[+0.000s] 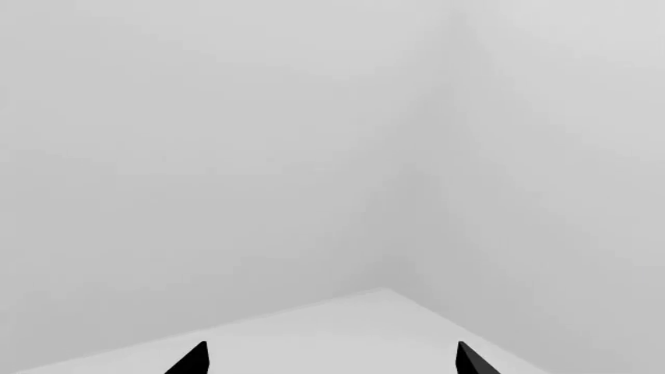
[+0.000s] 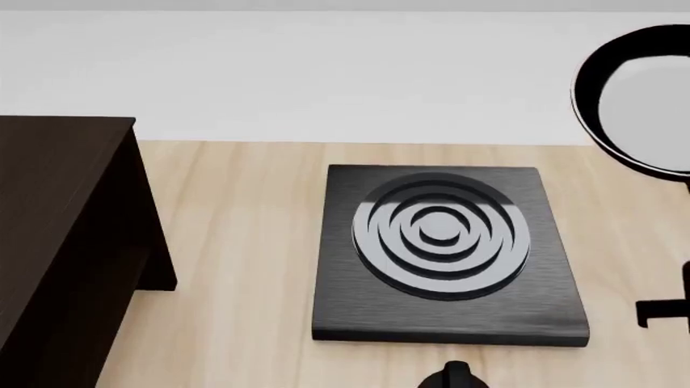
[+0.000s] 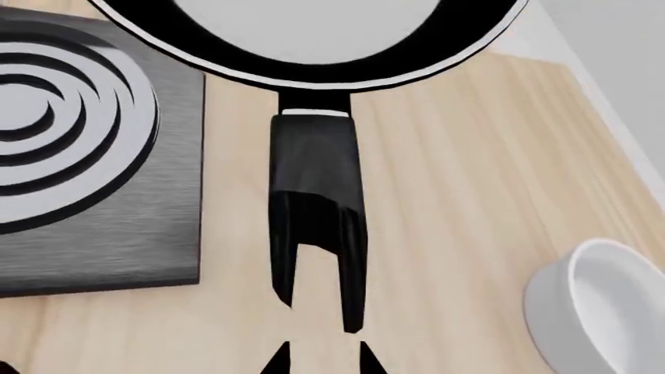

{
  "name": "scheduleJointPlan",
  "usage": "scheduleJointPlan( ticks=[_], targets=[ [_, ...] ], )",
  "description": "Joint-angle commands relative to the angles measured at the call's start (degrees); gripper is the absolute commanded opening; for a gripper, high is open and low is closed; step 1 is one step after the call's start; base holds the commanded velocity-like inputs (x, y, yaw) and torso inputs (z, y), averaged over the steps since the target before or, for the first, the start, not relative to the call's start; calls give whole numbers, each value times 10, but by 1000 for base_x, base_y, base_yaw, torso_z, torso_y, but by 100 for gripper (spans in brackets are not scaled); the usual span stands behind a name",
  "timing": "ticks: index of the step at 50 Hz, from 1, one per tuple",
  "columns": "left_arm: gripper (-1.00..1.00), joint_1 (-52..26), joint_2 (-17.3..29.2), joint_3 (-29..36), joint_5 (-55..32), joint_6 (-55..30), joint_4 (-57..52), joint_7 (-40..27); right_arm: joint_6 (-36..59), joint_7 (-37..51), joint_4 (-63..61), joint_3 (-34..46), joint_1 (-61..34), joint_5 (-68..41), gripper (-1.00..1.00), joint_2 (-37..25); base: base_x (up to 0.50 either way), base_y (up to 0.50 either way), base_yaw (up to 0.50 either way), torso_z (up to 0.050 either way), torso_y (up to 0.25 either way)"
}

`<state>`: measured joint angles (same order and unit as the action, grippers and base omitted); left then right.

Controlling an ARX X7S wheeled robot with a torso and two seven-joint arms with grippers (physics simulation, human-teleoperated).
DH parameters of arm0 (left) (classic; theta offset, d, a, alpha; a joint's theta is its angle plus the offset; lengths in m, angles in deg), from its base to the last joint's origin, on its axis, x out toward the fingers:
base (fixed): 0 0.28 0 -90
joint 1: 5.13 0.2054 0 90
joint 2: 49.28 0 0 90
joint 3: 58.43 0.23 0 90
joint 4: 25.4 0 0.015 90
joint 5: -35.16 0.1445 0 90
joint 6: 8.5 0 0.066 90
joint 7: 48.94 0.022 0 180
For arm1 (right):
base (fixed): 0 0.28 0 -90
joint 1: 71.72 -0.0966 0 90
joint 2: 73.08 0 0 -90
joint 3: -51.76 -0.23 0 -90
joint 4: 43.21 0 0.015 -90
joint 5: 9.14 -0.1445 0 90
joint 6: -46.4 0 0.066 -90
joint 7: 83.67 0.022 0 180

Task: Put the frying pan under the cabinet shelf.

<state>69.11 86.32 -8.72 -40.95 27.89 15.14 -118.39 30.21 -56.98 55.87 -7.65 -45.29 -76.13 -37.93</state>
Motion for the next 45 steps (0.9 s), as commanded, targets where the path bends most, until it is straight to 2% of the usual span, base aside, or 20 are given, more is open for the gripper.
scheduleJointPlan(
  ticks=[1, 8, 14, 19, 40, 45],
  targets=[
    [100, 15, 15, -45, -13, -7, -1, -28, -2, -12, -9, -6, -26, 43, -100, -2, 0, 0, 0, 0, 0],
    [100, 32, 22, -76, -16, -13, 4, -28, -5, -16, -8, -3, -24, 44, -100, -1, 0, 0, 0, 0, 1],
    [100, 56, 40, -148, -43, -26, 9, -35, -8, -24, -8, 3, -28, 48, -100, -1, 0, 0, 0, 2, 2],
    [100, 66, 38, -168, -42, -29, 12, -29, -4, -26, -8, 6, -34, 49, -100, 1, 0, 0, 0, 0, 2],
    [100, 72, 32, -172, -27, -27, 12, -22, 0, -33, -12, 15, -45, 49, -100, 2, 0, 0, 0, 0, 2],
    [100, 70, 32, -170, -29, -24, 12, -20, 0, -35, -12, 19, -49, 52, -100, 3, 0, -1, 0, 0, -135]
  ],
)
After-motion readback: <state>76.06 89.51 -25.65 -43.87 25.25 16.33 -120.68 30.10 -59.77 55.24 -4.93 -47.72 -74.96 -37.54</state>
